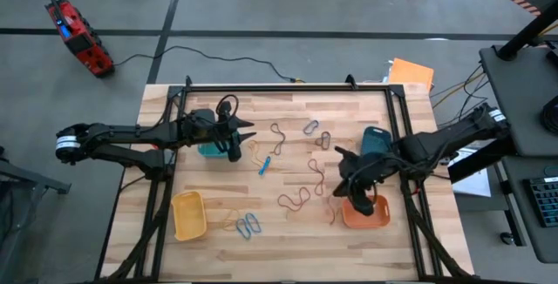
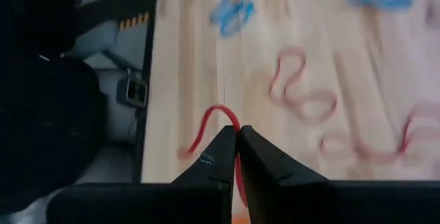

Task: Sort rubber bands into baskets
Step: Put the red rubber band into the orange bin

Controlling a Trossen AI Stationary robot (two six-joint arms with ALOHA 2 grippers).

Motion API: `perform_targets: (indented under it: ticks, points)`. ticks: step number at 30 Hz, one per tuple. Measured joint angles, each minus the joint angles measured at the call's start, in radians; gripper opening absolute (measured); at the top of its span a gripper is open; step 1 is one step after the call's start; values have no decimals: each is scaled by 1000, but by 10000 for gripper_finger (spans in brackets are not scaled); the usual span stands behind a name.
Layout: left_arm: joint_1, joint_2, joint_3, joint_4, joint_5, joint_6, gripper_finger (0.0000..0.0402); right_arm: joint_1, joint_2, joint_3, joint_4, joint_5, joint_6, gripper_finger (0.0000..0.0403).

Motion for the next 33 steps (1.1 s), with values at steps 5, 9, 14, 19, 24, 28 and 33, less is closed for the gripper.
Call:
perform_targets:
  ticks: [5, 9, 14, 19, 24, 28, 33]
  points:
    - [0, 0, 0, 9, 0, 0, 123, 48, 0, 0, -101, -23, 178, 12]
    - [0, 0, 0, 11, 0, 0, 123, 82, 3, 0, -159, -23, 303, 12]
    - [0, 0, 0, 12, 0, 0, 123, 114, 9, 0, -232, -42, 424, 12]
    - [0, 0, 0, 19, 0, 0, 123, 136, 11, 1, -309, -44, 505, 12]
    - [0, 0, 0, 22, 0, 0, 123, 142, 12, -1, -405, -56, 575, 12]
    - [0, 0, 0, 23, 0, 0, 123, 142, 12, -16, -456, -69, 600, 12]
    - [0, 0, 0, 23, -18, 8, 123, 141, 29, -34, -466, -113, 615, 12]
